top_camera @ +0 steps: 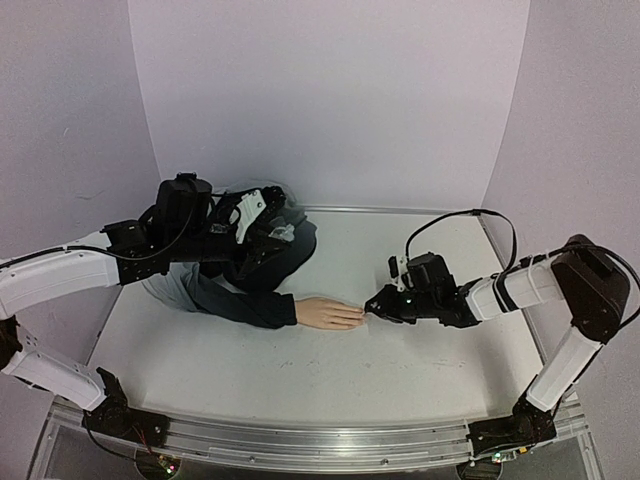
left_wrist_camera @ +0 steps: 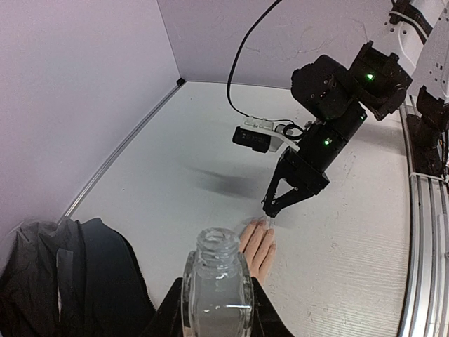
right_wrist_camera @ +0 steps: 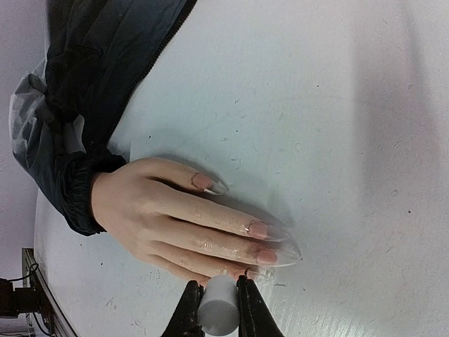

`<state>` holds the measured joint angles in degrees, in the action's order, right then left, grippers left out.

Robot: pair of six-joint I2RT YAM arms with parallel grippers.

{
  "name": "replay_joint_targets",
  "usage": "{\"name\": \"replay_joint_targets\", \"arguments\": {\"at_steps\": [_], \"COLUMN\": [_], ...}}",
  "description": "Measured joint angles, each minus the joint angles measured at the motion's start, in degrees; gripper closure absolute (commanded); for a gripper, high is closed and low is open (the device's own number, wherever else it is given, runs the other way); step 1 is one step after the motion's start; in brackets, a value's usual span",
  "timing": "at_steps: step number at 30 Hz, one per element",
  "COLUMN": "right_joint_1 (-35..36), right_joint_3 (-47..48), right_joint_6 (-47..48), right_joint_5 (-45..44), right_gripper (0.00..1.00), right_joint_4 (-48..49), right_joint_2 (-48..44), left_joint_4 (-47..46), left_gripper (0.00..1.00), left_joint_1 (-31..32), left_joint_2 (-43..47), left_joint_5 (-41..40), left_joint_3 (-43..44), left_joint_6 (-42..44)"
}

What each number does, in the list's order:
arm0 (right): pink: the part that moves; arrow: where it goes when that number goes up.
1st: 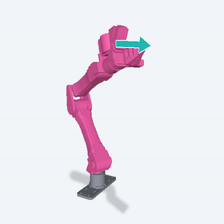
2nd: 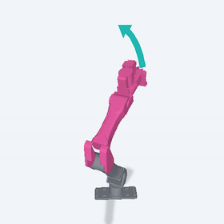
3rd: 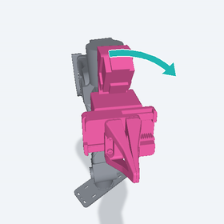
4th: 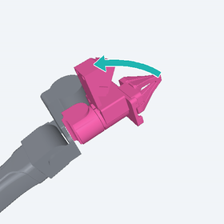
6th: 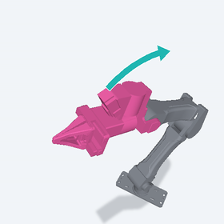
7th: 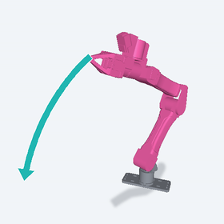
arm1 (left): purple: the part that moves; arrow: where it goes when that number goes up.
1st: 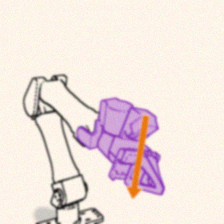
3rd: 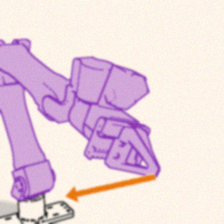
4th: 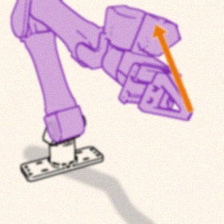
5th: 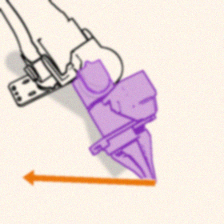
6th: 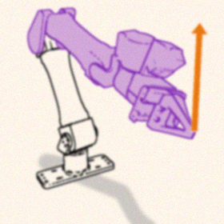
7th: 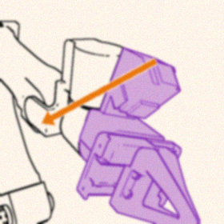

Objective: Paint the nails

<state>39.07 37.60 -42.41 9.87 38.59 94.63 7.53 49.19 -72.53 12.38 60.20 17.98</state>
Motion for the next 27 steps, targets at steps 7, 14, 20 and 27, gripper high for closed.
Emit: {"name": "replay_joint_targets", "arguments": {"at_steps": [7, 14, 20, 27], "right_joint_1": [0.13, 0.13, 0.13, 0.13], "right_joint_3": [0.59, 0.59, 0.48, -0.11], "right_joint_6": [-0.04, -0.09, -0.31, -0.57], "right_joint_5": [0.17, 0.09, -0.07, -0.11], "right_gripper": [1.00, 1.00, 1.00, 1.00], "right_joint_4": [0.20, 0.22, 0.22, 0.04], "right_joint_2": [1.97, 2.03, 2.03, 2.03], "left_joint_4": [0.00, 0.02, 0.02, 0.02], "left_gripper": [1.00, 1.00, 1.00, 1.00], "left_joint_1": [0.00, 0.00, 0.00, 0.00], "left_joint_2": [0.00, 0.00, 0.00, 0.00], "left_joint_5": [0.00, 0.00, 0.00, 0.07], "left_joint_3": [0.00, 0.00, 0.00, 0.00], "left_joint_6": [0.00, 0.00, 0.00, 0.00]}}
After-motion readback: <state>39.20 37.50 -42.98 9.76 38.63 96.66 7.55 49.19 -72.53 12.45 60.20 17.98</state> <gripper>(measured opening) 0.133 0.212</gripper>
